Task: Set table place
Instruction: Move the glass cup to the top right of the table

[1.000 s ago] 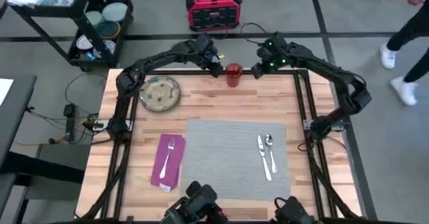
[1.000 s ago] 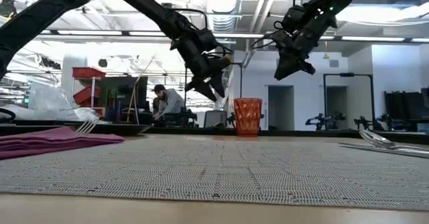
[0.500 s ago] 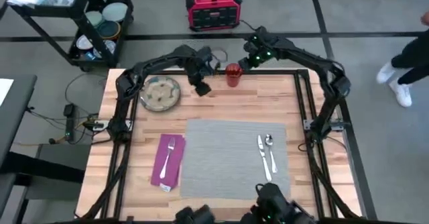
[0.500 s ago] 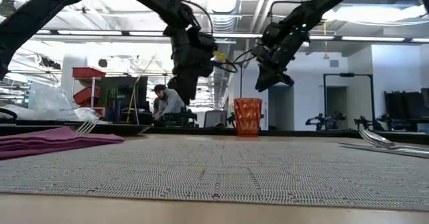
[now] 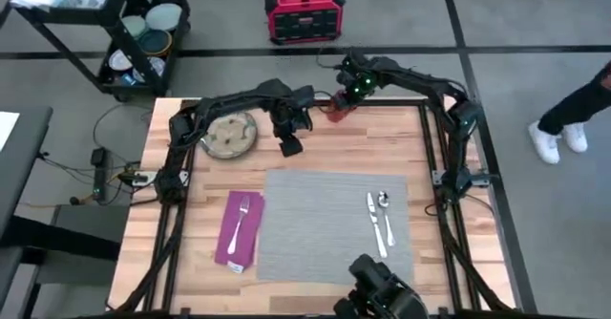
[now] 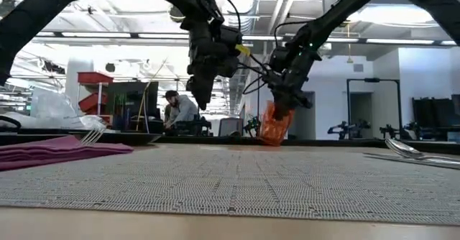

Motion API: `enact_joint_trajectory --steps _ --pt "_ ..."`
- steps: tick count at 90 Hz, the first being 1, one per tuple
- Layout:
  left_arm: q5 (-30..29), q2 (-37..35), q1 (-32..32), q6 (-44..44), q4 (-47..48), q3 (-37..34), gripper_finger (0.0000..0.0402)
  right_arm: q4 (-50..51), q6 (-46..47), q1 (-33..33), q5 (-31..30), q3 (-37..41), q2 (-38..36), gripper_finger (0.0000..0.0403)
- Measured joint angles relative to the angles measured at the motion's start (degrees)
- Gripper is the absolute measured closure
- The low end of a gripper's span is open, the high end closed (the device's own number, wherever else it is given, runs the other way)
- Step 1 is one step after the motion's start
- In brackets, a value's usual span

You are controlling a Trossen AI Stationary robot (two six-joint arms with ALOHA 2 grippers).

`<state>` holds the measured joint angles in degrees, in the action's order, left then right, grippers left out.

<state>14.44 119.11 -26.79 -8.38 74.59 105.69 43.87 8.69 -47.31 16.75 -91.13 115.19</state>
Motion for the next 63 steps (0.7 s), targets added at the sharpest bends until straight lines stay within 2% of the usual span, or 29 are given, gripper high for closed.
enact_joint_trajectory --steps 23,63 --pt "0.01 0.0 -0.16 -0.23 0.04 0.0 0.023 0.74 -1.44 2.18 0.0 0.0 0.25 0.0399" --pt "-0.04 0.0 -0.28 -1.09 1.24 0.0 0.023 21.16 -11.11 2.23 -1.79 0.35 0.4 0.0403"
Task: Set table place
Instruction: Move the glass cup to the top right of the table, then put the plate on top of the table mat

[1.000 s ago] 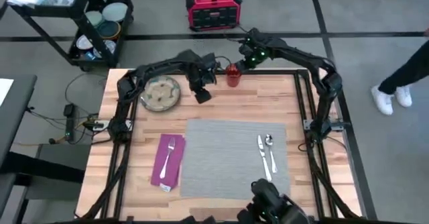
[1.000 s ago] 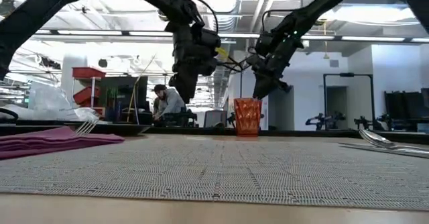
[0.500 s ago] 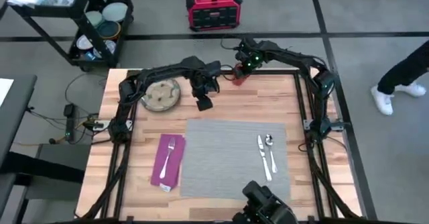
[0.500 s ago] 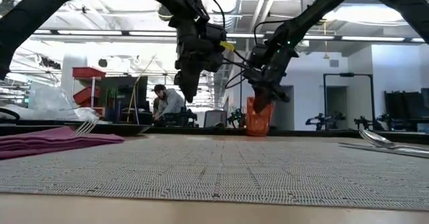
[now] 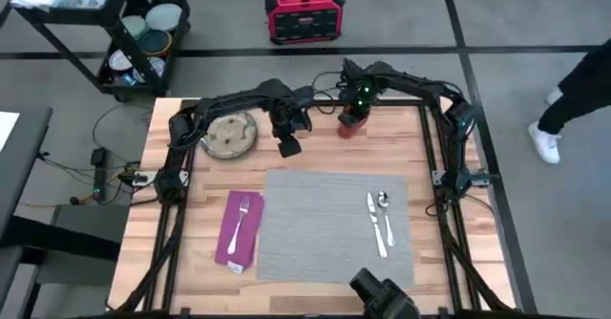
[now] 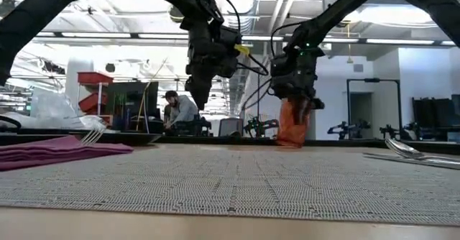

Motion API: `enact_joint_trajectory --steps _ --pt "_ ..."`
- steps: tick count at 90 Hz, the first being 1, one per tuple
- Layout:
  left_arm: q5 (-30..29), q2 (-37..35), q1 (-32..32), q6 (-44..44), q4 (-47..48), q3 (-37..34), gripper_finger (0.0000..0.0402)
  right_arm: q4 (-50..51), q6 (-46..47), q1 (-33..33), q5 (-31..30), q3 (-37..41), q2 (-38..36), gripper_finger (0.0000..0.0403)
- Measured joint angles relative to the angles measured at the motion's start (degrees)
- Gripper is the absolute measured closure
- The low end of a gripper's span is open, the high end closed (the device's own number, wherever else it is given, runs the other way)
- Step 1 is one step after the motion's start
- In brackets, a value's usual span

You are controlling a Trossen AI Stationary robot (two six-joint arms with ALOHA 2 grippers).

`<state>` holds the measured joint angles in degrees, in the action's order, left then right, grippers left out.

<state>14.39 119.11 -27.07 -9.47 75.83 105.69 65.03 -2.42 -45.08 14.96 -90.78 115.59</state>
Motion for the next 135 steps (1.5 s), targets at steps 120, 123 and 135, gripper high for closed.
enact_joint_trajectory --steps 120,123,135 --pt "-0.25 -5.22 -0.2 -1.35 3.86 -0.04 0.023 -11.39 22.24 10.26 -6.18 29.94 -35.67 0.0403" --pt "-1.04 -5.22 -0.2 -0.96 3.81 -0.07 0.023 -10.76 22.52 10.3 -7.09 29.67 -37.01 0.0403" --pt "-9.22 -5.22 -0.76 2.16 2.8 -0.04 0.023 -8.78 24.34 10.86 -11.17 27.98 -42.2 0.0403"
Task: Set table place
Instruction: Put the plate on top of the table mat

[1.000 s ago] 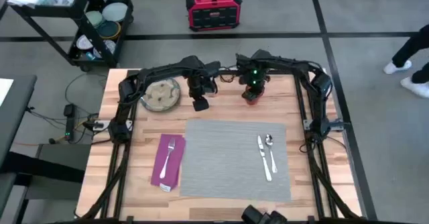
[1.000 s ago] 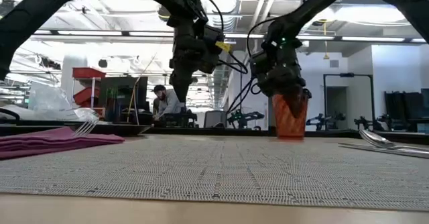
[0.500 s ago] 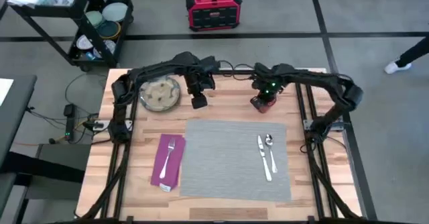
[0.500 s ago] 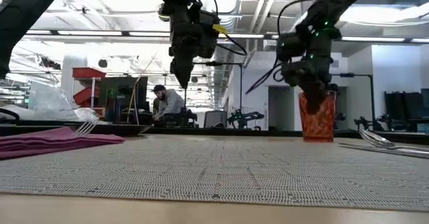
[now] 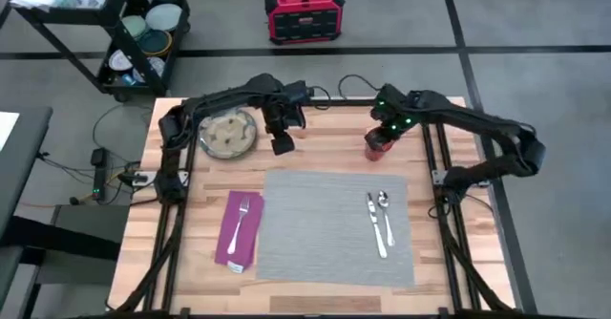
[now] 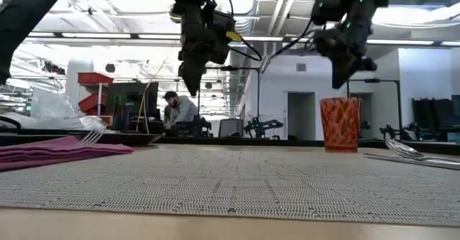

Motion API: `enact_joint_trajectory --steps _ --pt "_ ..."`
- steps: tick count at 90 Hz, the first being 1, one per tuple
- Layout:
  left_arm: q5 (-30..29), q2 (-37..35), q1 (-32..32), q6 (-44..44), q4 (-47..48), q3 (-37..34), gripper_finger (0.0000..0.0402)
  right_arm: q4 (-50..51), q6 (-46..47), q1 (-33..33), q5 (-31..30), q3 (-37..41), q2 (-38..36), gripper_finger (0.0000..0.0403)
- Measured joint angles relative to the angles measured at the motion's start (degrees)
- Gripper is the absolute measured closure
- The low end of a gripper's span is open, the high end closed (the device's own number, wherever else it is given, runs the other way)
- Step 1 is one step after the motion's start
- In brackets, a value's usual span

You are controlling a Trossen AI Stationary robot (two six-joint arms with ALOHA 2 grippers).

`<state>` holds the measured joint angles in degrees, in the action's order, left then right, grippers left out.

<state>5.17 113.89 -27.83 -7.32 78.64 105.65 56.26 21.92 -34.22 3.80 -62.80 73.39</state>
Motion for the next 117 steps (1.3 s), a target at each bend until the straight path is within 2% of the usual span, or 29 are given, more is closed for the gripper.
enact_joint_trajectory --steps 8,26,48,72,94,104,117 --pt "-3.93 0.0 -1.97 1.23 -1.61 -0.01 0.023 0.08 0.84 0.02 -2.44 -1.32 -3.59 0.0403" --pt "-5.33 -0.02 -9.43 3.09 -4.87 -1.94 0.023 -0.34 2.46 0.99 -4.68 -2.19 -9.59 0.0403" --pt "-6.45 0.11 -18.29 4.72 -10.19 -15.44 0.023 -0.34 3.59 3.55 -7.2 -2.19 -12.07 0.0403" --pt "-8.58 -0.39 -19.75 10.42 -19.68 -26.61 0.023 -0.21 3.57 5.2 -8.46 -2.19 -10.38 0.0403" --pt "-4.39 -0.36 -14.71 14.38 -27.02 -29.14 0.023 -0.63 2.7 6.04 -8.46 -2.19 -8.87 0.0403" --pt "4.2 -0.04 -12.27 16.71 -34.02 -28.42 0.023 -1.34 1.9 6.08 -8.46 -2.19 -8.8 0.0403" --pt "11.17 0.27 -9.51 22.99 -42.39 -28.66 0.023 -1.78 1.6 5.92 -8.44 -2.19 -8.79 0.0403"
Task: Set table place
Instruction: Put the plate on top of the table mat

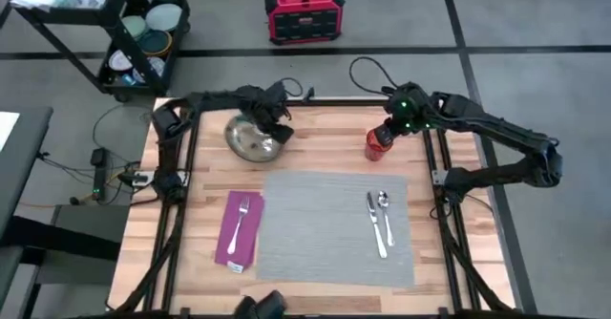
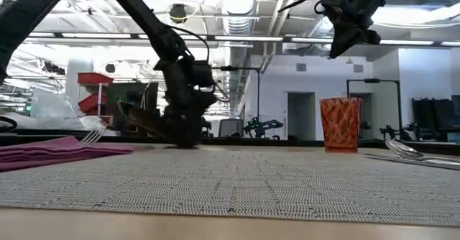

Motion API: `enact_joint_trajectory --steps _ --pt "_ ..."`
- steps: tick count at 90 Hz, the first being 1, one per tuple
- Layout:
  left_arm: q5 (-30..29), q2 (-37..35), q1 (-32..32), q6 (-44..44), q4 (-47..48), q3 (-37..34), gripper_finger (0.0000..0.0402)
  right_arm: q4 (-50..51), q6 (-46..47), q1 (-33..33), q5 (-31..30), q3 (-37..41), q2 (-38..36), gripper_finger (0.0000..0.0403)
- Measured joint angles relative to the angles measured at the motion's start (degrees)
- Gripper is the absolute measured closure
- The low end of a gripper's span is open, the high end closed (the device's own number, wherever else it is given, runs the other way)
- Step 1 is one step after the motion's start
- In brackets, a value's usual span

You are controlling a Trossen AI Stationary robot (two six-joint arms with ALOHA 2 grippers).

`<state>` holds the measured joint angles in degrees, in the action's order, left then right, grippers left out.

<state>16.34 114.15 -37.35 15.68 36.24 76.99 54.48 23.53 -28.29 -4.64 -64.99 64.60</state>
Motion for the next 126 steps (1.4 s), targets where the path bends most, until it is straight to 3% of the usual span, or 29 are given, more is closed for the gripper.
enact_joint_trajectory --steps 9,24,50,64,72,78,82,105,126 --pt "3.56 0.04 2.12 3.66 -5.26 -0.02 0.023 -0.01 -0.03 0.0 0.0 0.0 0.0 0.0403" --pt "4.66 0.13 5.04 5.88 -12.13 -0.1 0.023 -0.11 -0.04 0.0 0.0 0.0 0.0 0.0403" --pt "8.72 0.5 5.69 8.48 -19.7 0.04 0.023 -0.61 -0.02 0.09 0.02 0.0 0.02 0.0403" --pt "10.06 -4.98 5.25 6.43 -9.03 1.82 0.023 0.66 0.39 0.66 -0.07 -0.02 0.0 0.0403" --pt "0.25 -12.0 5.17 1.94 0.02 1.6 0.0233 2.67 0.42 0.68 -0.92 -0.02 0.01 0.0403" --pt "-9.52 -16.7 4.76 1.29 5.3 -0.77 0.0236 3.62 0.42 0.71 -2.07 -0.02 0.0 0.0403" --pt "-11.87 -19.51 3.75 1.68 6.12 -3.26 0.0238 3.74 0.41 0.78 -3.04 -0.02 0.0 0.0403" --pt "-5.45 -29.71 -5.23 14.14 -2.83 -21.93 0.0239 0.57 -0.18 1.13 -3.41 -0.02 0.0 0.0403" --pt "-1.54 -30.14 -9.92 20.38 -7.22 -29.68 0.0239 0.98 -0.94 1.75 -3.15 -0.02 0.0 0.0403"
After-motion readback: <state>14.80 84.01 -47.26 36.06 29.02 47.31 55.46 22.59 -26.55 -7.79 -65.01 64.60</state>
